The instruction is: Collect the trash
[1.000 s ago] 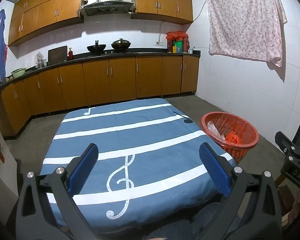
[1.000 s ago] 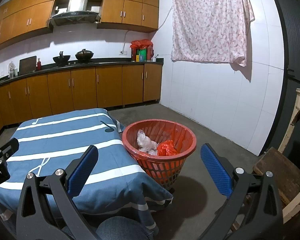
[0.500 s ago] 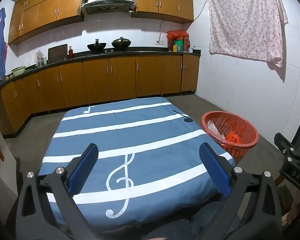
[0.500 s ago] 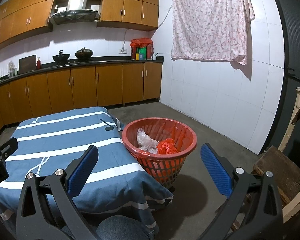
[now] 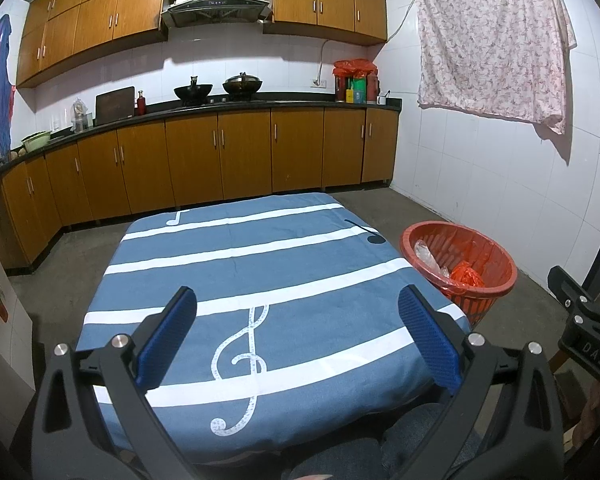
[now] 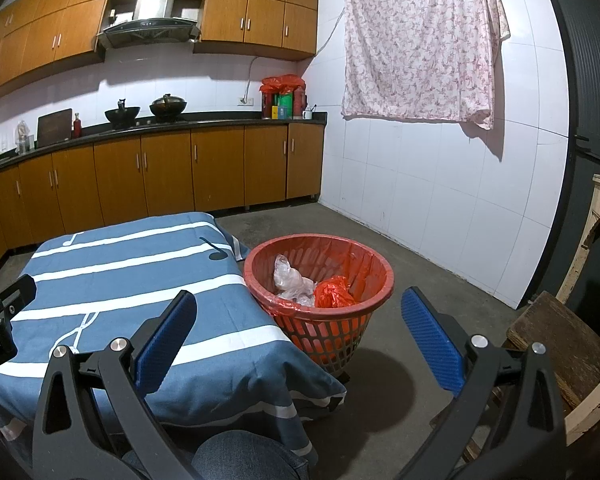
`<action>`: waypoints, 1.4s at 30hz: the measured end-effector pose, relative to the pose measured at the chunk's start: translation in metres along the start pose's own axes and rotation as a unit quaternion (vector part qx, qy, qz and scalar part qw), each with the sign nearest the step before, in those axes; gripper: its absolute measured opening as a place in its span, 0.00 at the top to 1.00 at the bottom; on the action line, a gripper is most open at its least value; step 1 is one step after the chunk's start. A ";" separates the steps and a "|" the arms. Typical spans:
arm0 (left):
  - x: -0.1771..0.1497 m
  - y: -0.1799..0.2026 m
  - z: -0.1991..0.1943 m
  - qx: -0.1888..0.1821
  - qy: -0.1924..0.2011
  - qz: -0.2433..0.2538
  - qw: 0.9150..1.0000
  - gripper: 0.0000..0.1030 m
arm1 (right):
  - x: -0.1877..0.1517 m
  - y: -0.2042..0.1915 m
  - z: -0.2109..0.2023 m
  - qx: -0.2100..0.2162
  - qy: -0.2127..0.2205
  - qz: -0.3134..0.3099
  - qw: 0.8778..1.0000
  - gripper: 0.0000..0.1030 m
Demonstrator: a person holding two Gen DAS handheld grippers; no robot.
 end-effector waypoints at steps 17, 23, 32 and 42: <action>-0.003 -0.001 0.002 0.002 -0.003 -0.004 1.000 0.04 | 0.000 0.000 0.000 0.000 -0.001 -0.001 1.000 0.02; -0.002 -0.003 0.003 0.002 -0.003 -0.004 1.000 0.04 | 0.000 0.000 0.000 0.000 -0.002 0.000 1.000 0.02; -0.001 -0.004 0.004 0.002 -0.003 -0.004 1.000 0.04 | -0.001 0.001 0.000 0.001 -0.002 0.000 1.000 0.02; -0.001 -0.004 0.004 0.002 -0.003 -0.004 1.000 0.04 | 0.000 0.001 0.000 0.000 -0.002 0.000 1.000 0.02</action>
Point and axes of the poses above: each gripper's, at about its wrist camera, not at the fingertips, and z roughly the way its jaws point, y to its right, x to its top, the point moved 8 cm from there along z, roughly the way its jaws point, and after that the axes turned 10 degrees about -z, right-handed, at the moved point
